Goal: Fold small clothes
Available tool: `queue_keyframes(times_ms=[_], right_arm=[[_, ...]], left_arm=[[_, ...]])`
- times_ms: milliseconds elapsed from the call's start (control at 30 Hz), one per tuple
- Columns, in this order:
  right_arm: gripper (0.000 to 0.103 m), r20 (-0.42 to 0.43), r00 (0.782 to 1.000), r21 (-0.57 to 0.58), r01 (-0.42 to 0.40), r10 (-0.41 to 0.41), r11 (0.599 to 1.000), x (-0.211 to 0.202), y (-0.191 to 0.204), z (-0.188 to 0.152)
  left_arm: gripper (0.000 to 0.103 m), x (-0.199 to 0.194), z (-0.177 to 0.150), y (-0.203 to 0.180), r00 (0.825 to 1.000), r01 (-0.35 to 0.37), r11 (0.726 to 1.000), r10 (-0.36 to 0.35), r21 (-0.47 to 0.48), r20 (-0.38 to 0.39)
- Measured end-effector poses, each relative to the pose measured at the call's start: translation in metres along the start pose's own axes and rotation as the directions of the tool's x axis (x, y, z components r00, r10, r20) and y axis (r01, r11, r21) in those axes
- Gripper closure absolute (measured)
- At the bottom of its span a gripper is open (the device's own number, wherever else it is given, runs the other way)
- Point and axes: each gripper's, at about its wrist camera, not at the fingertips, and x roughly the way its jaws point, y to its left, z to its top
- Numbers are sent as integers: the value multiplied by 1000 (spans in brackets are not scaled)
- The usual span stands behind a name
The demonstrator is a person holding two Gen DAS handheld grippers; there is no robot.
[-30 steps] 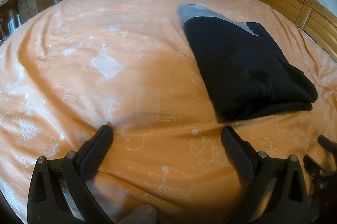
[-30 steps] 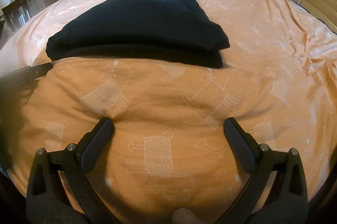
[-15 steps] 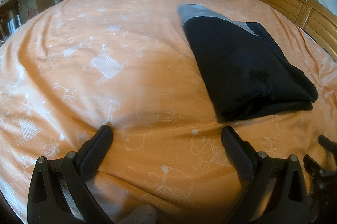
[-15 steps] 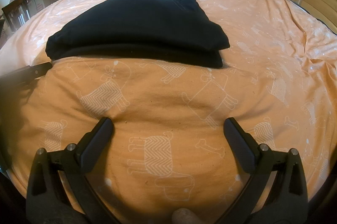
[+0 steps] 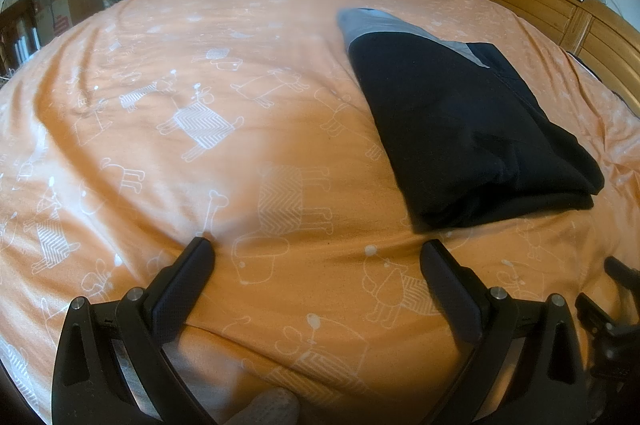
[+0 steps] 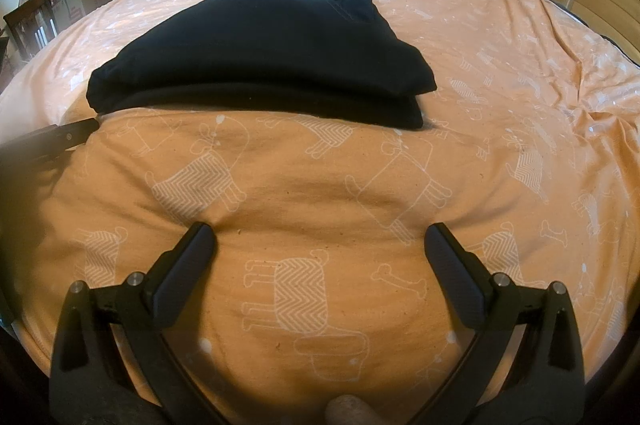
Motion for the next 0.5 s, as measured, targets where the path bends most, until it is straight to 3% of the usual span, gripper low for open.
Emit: queue_keyframes(times_ms=[500], right_arm=[[0, 6, 1000, 17, -16, 16, 1000, 1, -3, 2]], left_arm=[[0, 0, 0, 0, 1000, -1, 1000, 1, 0, 1]])
